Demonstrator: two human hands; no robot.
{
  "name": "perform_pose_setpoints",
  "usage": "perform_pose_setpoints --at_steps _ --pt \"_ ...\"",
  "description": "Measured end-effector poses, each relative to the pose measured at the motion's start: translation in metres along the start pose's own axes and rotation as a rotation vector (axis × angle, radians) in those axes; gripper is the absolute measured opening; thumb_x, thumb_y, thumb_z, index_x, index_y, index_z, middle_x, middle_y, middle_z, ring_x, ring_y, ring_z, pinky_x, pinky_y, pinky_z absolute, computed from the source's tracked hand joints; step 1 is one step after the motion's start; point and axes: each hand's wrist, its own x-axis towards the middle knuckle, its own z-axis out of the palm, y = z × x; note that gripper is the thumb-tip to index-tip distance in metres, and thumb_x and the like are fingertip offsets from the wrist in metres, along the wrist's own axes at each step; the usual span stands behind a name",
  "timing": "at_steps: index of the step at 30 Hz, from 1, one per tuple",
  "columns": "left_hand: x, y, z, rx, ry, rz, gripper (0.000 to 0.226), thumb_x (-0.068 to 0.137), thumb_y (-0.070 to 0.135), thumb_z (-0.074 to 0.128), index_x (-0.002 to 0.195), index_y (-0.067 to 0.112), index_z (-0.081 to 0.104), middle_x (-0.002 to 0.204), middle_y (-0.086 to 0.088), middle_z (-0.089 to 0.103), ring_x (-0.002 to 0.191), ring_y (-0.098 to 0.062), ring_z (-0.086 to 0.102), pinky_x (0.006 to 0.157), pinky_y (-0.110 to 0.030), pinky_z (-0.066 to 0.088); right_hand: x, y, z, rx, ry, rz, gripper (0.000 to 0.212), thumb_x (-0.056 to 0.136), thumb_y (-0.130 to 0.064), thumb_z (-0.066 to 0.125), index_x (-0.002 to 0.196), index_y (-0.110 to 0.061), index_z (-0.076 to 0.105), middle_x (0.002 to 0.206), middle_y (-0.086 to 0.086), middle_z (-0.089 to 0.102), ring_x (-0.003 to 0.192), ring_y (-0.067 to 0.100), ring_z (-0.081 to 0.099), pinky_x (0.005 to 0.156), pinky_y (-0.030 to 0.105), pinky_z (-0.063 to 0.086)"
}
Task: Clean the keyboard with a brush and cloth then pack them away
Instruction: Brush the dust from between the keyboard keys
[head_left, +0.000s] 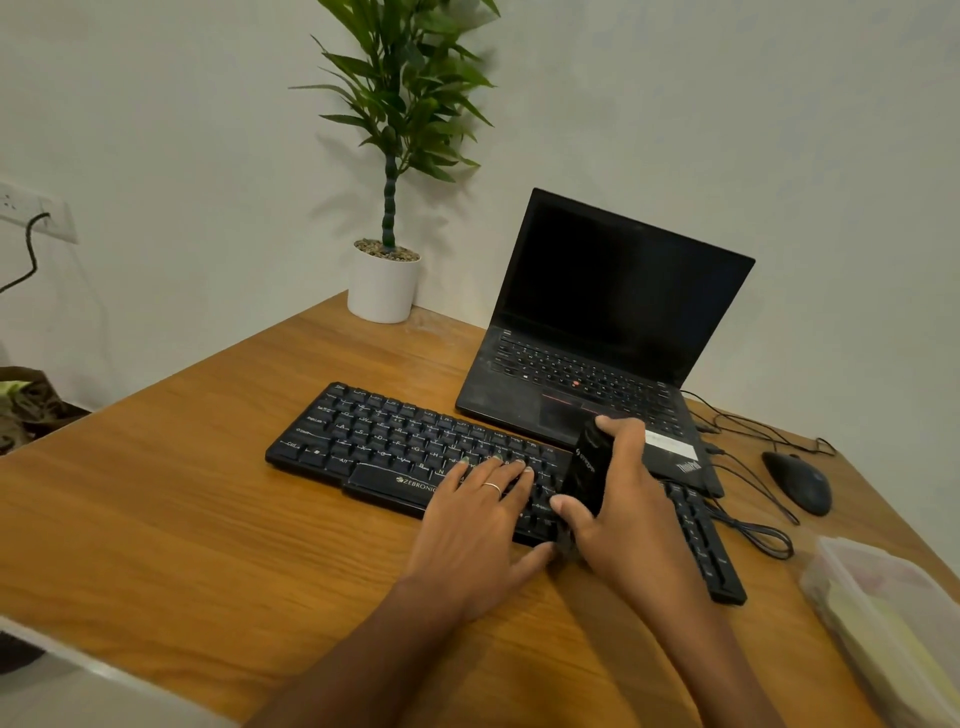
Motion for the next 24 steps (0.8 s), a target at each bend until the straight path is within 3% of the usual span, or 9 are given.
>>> perform_pose_setpoints --at_steps 3,8,10,16,18,21,24 --pt "0.001 0.000 0.000 -0.005 0.002 -0.002 0.076 0.094 0.066 0.031 0.154 0.023 0.015 0.161 0.003 0.018 0.148 -0.014 0.009 0.121 -0.038 0.006 0.005 -0.003 -0.013 -0.032 -0.144 0.004 0.072 0.082 -0.024 0.070 0.124 -0.037 0.013 0.121 -0.001 0.050 0.099 0.013 0.053 0.083 0.029 0.051" --pt "-0.001 0.000 0.000 0.025 0.001 0.005 0.085 0.084 0.070 0.013 0.154 0.022 0.016 0.160 0.003 0.019 0.148 -0.014 0.009 0.120 -0.037 0.005 0.023 0.004 0.007 0.004 0.079 -0.012 0.073 0.083 -0.020 0.069 0.136 -0.025 0.019 0.129 0.006 0.050 0.109 0.020 0.056 0.080 0.028 0.049" --pt "-0.001 0.000 0.000 0.030 0.004 0.004 0.086 0.083 0.070 0.011 0.154 0.022 0.016 0.160 0.003 0.019 0.147 -0.014 0.010 0.120 -0.037 0.005 0.024 0.008 0.009 0.054 0.114 0.006 0.073 0.083 -0.020 0.069 0.136 -0.024 0.019 0.124 0.008 0.053 0.104 0.021 0.058 0.079 0.029 0.052" --pt "0.000 0.000 -0.001 -0.005 -0.035 0.000 0.078 0.093 0.068 0.024 0.155 0.022 0.013 0.161 0.003 0.016 0.148 -0.014 0.006 0.121 -0.038 0.003 0.027 0.006 -0.019 -0.062 -0.190 0.010 0.071 0.081 -0.021 0.072 0.126 -0.027 0.017 0.095 -0.010 0.044 0.086 0.012 0.054 0.073 0.026 0.050" --pt "0.000 0.000 -0.001 0.008 -0.033 0.000 0.079 0.091 0.069 0.022 0.154 0.022 0.014 0.161 0.003 0.017 0.148 -0.014 0.007 0.121 -0.038 0.003 0.036 0.005 -0.011 -0.051 -0.134 0.022 0.072 0.080 -0.021 0.072 0.128 -0.026 0.019 0.101 -0.005 0.049 0.090 0.014 0.054 0.077 0.031 0.052" --pt "0.000 0.001 -0.002 0.026 -0.026 0.000 0.084 0.085 0.069 0.014 0.154 0.022 0.016 0.160 0.003 0.019 0.148 -0.014 0.009 0.120 -0.037 0.004 0.047 0.011 0.010 -0.014 0.082 0.014 0.073 0.081 -0.018 0.071 0.134 -0.021 0.021 0.120 0.008 0.053 0.104 0.023 0.057 0.083 0.038 0.053" --pt "0.000 0.000 -0.001 0.040 -0.025 0.008 0.089 0.081 0.071 0.005 0.154 0.022 0.016 0.160 0.002 0.019 0.148 -0.015 0.009 0.120 -0.038 0.005 0.050 0.017 0.016 0.053 0.175 0.048 0.074 0.082 -0.017 0.070 0.137 -0.018 0.020 0.125 0.013 0.053 0.108 0.027 0.058 0.083 0.035 0.052"
